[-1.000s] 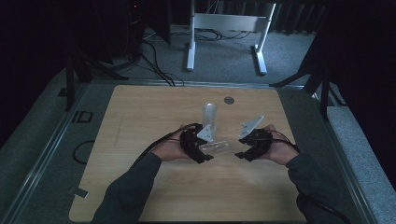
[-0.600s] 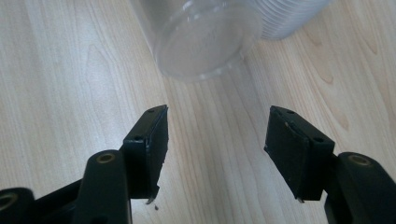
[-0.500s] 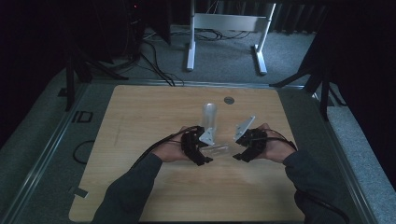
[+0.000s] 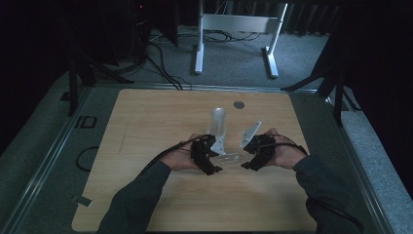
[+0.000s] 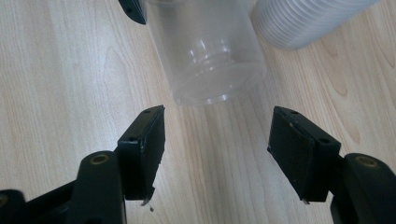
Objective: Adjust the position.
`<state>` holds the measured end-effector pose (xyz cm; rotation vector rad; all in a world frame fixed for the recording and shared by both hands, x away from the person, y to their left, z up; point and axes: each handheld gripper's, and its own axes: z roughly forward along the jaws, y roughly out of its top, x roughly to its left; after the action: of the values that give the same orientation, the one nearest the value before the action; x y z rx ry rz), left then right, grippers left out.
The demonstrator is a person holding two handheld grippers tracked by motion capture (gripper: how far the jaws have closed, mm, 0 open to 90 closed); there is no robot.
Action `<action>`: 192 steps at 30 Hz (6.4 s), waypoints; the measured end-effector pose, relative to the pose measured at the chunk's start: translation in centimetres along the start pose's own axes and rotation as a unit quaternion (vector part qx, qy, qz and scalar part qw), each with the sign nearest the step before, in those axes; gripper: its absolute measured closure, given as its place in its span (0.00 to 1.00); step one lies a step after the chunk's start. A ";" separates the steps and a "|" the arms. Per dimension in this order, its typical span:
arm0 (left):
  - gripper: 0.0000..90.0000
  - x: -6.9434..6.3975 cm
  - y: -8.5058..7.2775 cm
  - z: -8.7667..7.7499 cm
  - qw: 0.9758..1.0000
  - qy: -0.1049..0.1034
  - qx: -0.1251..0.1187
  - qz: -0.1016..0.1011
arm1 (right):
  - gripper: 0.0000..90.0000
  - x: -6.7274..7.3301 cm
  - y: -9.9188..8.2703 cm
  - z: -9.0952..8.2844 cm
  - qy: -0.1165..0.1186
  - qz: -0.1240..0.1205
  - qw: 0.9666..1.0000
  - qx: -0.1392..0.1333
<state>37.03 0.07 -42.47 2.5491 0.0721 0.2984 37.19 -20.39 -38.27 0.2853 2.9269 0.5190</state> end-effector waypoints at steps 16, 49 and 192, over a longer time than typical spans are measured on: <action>0.33 -0.7 0.4 0.3 1.000 0.010 0.014 0.018 | 0.34 0.4 1.1 0.9 0.017 -0.013 1.000 0.021; 0.33 -1.8 1.3 0.5 0.998 0.031 0.011 0.049 | 0.40 1.1 1.8 2.5 0.018 -0.036 0.999 0.027; 0.27 1.3 1.2 -1.5 0.978 0.097 -0.127 -0.132 | 0.46 0.4 -6.9 4.6 -0.300 0.422 0.843 -0.148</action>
<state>38.00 -0.03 -40.34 2.2201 0.4158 0.4217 36.55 -25.18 -45.08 1.4158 1.9500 0.7816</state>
